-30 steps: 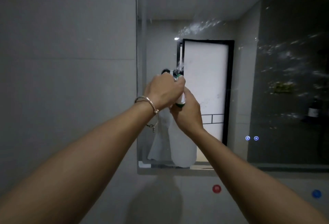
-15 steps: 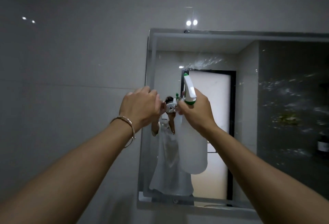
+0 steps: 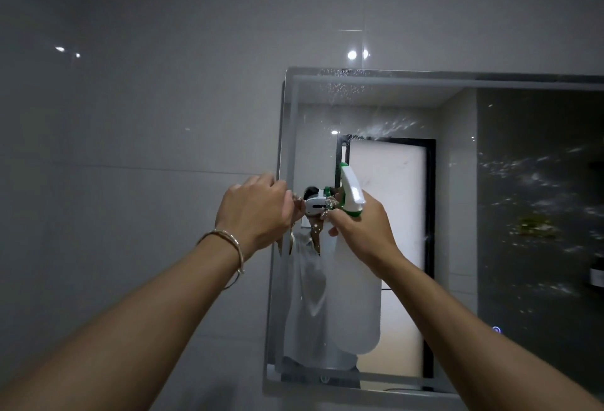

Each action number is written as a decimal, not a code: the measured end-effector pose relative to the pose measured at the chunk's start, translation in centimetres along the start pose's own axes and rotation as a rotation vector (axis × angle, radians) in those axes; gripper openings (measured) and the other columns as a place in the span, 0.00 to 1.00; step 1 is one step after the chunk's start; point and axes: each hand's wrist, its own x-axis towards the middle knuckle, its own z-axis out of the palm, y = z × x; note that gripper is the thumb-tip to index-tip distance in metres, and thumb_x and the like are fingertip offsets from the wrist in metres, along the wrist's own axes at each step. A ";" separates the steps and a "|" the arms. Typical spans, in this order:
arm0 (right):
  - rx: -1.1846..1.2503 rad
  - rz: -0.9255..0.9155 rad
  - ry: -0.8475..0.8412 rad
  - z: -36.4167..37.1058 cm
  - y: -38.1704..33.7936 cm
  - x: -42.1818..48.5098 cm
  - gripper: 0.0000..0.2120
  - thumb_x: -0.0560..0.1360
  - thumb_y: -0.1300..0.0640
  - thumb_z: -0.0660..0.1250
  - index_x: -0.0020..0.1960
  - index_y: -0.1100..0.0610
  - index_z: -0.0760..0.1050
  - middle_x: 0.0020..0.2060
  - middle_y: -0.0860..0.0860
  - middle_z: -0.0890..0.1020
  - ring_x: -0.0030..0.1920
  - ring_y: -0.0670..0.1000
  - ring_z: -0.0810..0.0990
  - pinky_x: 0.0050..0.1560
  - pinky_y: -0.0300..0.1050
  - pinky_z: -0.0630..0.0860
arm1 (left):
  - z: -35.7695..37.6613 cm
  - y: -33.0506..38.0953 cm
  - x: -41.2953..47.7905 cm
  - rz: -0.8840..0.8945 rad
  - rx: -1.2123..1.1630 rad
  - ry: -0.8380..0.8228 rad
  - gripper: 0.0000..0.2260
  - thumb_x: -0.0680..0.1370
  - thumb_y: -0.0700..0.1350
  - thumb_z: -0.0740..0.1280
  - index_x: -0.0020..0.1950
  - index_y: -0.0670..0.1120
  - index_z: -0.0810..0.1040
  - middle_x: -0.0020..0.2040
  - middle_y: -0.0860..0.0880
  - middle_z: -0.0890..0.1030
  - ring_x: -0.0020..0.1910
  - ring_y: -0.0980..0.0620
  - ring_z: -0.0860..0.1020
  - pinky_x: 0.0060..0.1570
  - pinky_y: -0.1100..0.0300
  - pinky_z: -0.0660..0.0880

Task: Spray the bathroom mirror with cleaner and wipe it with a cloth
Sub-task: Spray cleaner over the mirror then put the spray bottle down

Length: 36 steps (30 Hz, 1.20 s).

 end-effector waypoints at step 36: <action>-0.092 0.039 -0.056 -17.1 2.0 -5.2 0.08 0.60 0.54 0.62 0.36 0.58 0.73 0.29 0.52 0.80 0.33 0.55 0.82 0.37 0.57 0.79 | 0.0 17.3 -2.3 0.036 -0.004 -0.078 0.13 0.79 0.51 0.51 0.53 0.47 0.73 0.48 0.48 0.75 0.42 0.49 0.74 0.43 0.54 0.75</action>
